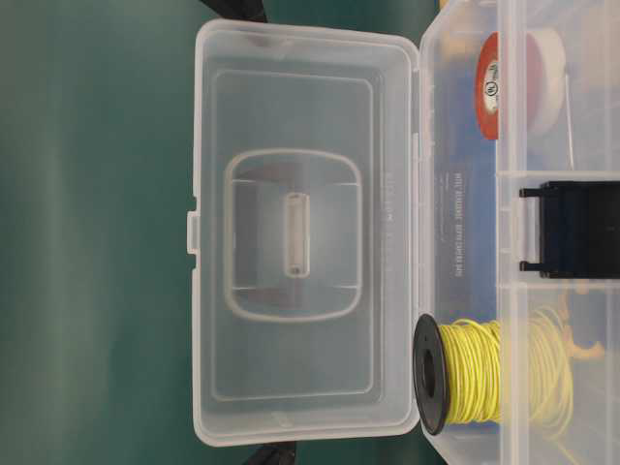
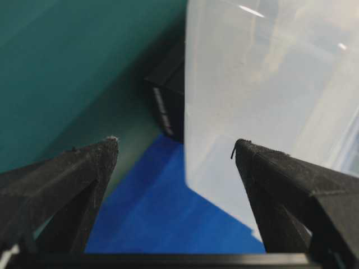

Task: Open the tool box with both arms.
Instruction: 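Lift and swing the lid back away from the front with both grippers, then release the opened lid and pull both grippers back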

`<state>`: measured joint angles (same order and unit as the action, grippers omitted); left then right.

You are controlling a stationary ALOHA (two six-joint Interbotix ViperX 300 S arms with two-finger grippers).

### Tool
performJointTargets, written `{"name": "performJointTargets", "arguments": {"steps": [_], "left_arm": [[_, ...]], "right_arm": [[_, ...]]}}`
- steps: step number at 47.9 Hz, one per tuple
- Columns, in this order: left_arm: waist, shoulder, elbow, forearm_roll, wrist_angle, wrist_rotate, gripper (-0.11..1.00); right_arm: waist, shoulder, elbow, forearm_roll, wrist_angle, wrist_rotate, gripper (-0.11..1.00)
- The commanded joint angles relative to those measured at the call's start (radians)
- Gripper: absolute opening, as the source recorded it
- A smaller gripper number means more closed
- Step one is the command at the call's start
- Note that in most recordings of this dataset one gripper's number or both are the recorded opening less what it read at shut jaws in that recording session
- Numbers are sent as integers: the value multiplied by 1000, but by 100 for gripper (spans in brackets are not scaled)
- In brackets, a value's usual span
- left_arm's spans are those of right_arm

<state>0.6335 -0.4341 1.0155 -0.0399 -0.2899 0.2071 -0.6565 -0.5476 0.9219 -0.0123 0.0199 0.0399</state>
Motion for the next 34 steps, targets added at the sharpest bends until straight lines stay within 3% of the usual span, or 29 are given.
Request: {"name": "performJointTargets", "arguments": {"steps": [1,34], "left_arm": [[-11,21,-64,5,-23,12,90],[67,63,-100,5,-3,14,90]], "right_arm": [[2,29,-43,-6,-18,3,81],[-63,118,-94,-40,-11,3,81]]}}
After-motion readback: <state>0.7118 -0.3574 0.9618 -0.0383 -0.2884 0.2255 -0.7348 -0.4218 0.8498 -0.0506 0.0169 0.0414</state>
